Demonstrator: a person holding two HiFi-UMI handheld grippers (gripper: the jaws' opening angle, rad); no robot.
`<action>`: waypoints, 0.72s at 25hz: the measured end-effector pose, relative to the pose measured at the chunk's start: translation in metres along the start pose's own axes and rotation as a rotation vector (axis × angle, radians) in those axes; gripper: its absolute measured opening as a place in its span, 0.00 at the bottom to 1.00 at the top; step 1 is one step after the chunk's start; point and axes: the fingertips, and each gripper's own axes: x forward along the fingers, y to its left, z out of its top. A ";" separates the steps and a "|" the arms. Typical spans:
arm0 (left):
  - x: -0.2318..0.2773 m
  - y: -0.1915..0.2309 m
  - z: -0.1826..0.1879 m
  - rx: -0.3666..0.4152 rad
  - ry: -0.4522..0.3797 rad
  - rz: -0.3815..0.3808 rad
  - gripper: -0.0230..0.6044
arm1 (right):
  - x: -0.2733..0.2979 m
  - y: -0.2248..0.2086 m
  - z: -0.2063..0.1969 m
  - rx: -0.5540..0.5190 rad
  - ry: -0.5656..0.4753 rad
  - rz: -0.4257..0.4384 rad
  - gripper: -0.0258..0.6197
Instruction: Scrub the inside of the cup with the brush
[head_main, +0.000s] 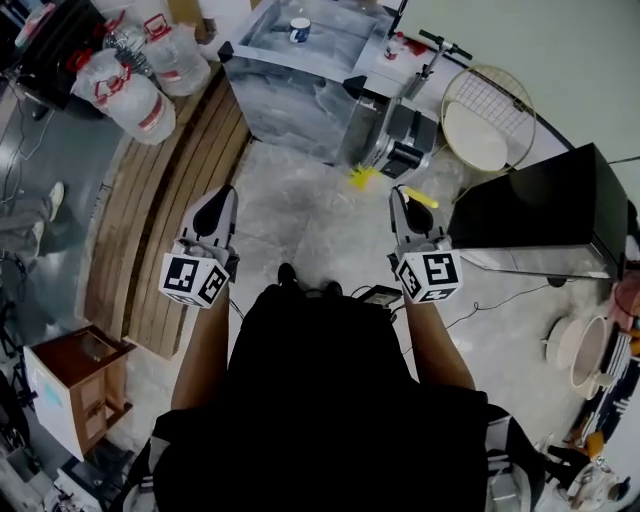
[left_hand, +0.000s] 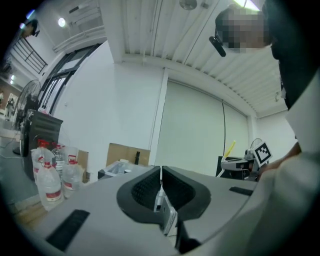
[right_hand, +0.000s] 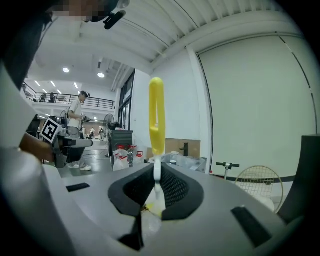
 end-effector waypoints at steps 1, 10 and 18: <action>0.001 -0.009 -0.001 -0.006 0.001 -0.004 0.08 | -0.008 -0.006 -0.001 -0.002 0.000 -0.003 0.10; 0.009 -0.099 -0.025 0.058 0.069 -0.076 0.08 | -0.066 -0.032 -0.027 0.011 0.004 0.008 0.10; 0.003 -0.130 -0.032 0.046 0.065 -0.106 0.08 | -0.088 -0.041 -0.031 0.013 -0.006 0.027 0.10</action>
